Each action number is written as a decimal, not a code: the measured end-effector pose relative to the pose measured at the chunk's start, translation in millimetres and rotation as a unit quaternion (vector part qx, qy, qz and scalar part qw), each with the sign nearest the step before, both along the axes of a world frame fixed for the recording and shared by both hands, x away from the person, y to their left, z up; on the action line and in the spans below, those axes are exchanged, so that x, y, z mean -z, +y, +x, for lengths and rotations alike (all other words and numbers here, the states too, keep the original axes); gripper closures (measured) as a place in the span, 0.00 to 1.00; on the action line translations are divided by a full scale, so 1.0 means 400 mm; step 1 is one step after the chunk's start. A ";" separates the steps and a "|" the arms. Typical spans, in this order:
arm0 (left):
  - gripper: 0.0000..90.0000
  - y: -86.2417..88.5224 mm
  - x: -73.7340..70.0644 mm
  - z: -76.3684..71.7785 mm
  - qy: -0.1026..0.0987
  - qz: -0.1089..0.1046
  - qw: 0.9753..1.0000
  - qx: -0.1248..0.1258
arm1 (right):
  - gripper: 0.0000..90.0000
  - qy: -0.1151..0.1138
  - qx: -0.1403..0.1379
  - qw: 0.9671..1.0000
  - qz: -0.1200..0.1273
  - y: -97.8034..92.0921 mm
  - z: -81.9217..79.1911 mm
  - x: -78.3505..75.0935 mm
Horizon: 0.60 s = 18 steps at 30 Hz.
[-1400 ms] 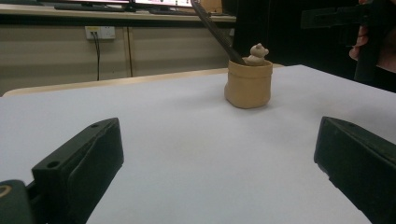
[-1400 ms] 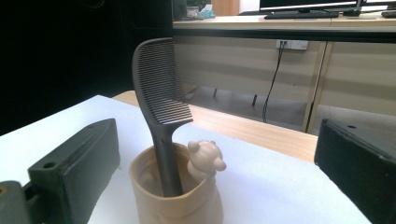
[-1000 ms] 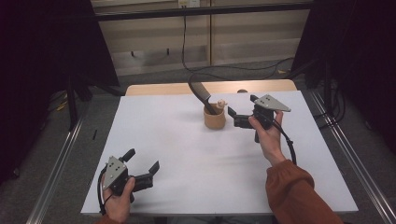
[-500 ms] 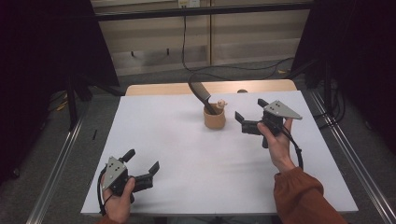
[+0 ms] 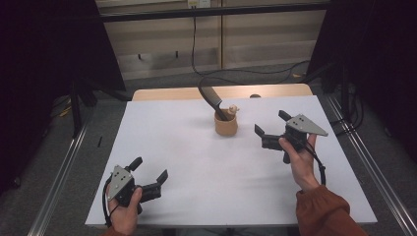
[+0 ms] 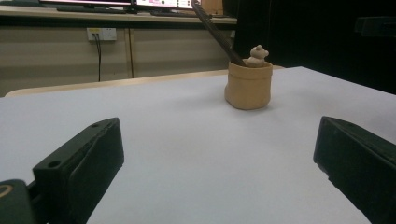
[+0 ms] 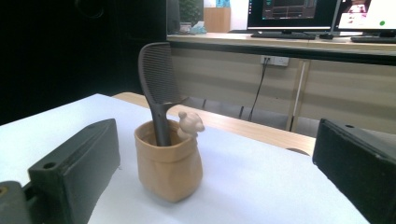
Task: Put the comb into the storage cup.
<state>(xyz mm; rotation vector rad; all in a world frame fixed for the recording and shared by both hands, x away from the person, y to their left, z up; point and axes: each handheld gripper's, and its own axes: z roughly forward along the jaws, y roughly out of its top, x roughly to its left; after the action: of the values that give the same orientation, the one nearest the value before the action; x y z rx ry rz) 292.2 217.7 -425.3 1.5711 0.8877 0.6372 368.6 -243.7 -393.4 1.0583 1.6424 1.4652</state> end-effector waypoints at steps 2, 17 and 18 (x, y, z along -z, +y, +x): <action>0.02 0.001 0.000 0.000 0.000 0.001 1.000 0.000 | 0.00 -0.001 0.005 1.000 0.000 -0.008 -0.009 0.008; 0.02 0.003 0.000 -0.001 0.002 -0.002 1.000 -0.003 | 0.01 -0.006 0.028 1.000 -0.010 -0.056 -0.072 0.025; 0.02 0.003 0.000 -0.001 0.001 -0.003 1.000 -0.002 | 0.01 -0.006 0.029 0.999 -0.011 -0.057 -0.076 0.026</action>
<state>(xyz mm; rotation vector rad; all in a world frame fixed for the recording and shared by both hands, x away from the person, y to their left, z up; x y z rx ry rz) 291.7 219.0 -425.3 1.5656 0.8951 0.6355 338.3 -266.5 -403.9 1.0727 1.6027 1.4100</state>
